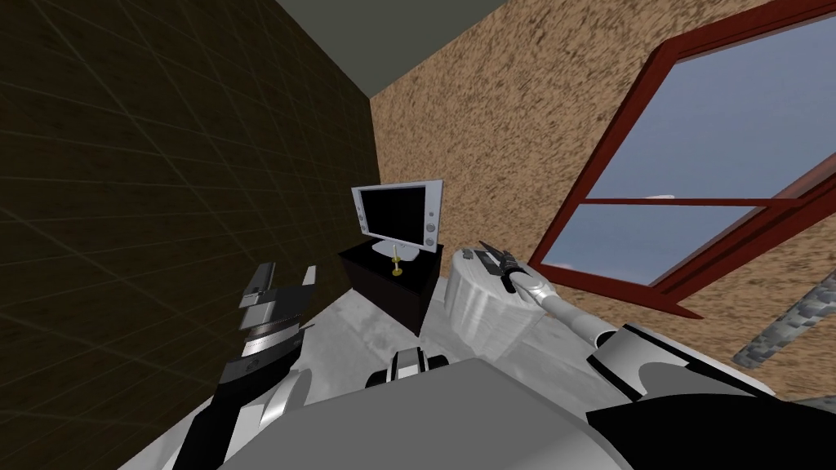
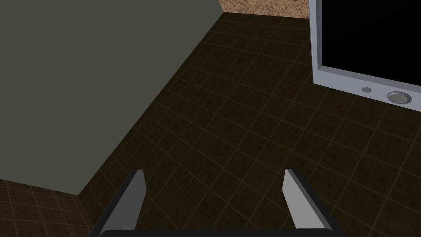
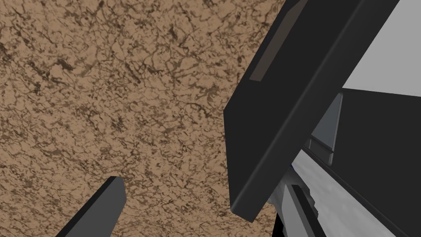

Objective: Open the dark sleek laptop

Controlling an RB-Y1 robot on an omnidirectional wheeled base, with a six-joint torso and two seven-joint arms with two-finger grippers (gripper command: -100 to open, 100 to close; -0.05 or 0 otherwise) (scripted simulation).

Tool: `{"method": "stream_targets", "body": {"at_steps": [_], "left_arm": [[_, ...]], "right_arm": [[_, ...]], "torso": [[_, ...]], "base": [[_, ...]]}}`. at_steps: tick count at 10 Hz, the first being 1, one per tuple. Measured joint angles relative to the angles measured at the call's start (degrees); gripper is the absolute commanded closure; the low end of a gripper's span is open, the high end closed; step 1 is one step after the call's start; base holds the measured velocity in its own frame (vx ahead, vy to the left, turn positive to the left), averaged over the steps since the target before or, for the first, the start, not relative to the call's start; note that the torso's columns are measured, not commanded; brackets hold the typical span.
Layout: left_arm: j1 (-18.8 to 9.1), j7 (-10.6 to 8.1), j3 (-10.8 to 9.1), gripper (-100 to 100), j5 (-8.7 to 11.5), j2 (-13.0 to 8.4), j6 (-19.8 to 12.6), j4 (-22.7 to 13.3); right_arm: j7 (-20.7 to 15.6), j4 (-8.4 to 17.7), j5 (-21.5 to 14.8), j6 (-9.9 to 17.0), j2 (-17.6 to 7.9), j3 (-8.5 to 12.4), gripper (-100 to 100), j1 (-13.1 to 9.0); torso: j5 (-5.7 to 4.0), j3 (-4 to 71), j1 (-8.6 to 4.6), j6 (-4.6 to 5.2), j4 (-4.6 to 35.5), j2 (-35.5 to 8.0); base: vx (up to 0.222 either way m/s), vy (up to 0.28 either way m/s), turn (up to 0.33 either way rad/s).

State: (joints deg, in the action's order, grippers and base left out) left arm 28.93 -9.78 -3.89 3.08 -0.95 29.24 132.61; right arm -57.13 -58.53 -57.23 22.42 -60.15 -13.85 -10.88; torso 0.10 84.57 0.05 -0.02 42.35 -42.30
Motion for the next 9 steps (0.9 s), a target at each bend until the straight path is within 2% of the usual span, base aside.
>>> {"method": "stream_targets", "body": {"at_steps": [1, 3, 4, 9], "left_arm": [[0.0, 0.0, 0.0, 0, 0.0, 0.0, 0.0, 0.0], [0.0, 0.0, 0.0, 0, 0.0, 0.0, 0.0, 0.0], [0.0, 0.0, 0.0, 0, 0.0, 0.0, 0.0, 0.0], [0.0, 0.0, 0.0, 0, 0.0, 0.0, 0.0, 0.0]], "right_arm": [[-0.49, -0.03, 1.94, -1.07, -1.51, 0.16, -100, 0.0], [0.0, 1.42, 2.02, -3.11, -2.84, 0.77, -100, -0.61], [0.16, 1.57, 1.96, -3.4, -2.9, 0.82, 0, -0.67], [0.15, 1.55, 1.97, -3.38, -2.9, 0.82, 0, -0.66]], "torso": [[0.09, -0.07, 0.12, 0.03, 0.07, -0.11], [0.08, -0.11, 0.13, 0.03, 0.08, -0.18], [-0.03, -0.09, 0.0, 0.02, 0.01, -0.12], [-0.1, 0.01, -0.04, 0.02, -0.07, 0.03]], "base": [[0.009, 0.058, -0.006], [0.003, 0.034, -0.002], [0.0, 0.0, 0.0], [0.0, 0.0, 0.0]]}}
